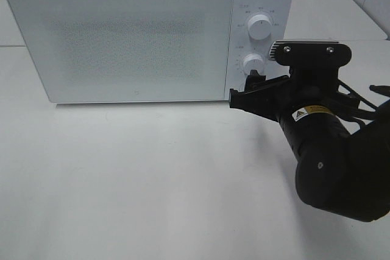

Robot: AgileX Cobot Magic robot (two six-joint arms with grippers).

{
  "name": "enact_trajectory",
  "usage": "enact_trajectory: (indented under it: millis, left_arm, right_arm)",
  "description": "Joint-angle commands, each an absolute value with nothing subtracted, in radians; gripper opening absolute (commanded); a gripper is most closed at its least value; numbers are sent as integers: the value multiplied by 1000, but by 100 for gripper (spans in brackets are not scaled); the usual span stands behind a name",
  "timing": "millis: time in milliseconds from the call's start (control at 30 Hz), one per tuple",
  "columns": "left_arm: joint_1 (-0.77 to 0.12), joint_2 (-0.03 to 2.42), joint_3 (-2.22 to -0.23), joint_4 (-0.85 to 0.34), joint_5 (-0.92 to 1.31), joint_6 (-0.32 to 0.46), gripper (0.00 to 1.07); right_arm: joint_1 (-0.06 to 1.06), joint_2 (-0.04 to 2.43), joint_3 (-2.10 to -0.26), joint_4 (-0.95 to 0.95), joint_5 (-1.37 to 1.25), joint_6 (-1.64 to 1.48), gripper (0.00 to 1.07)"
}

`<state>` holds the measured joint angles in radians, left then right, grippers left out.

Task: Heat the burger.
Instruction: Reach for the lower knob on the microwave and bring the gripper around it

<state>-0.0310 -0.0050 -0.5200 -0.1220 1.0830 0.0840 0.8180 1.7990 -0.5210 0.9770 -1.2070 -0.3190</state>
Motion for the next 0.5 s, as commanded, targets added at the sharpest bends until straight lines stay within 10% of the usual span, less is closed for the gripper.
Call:
enact_trajectory:
  millis: [33, 500]
  left_arm:
    - [-27, -29, -516, -130, 1070, 85, 100]
    - [-27, -29, -516, -130, 1070, 85, 100]
  right_arm:
    - [821, 1795, -529, 969, -1399, -326, 75]
    - [818, 1845, -599, 957, -1403, -397, 75]
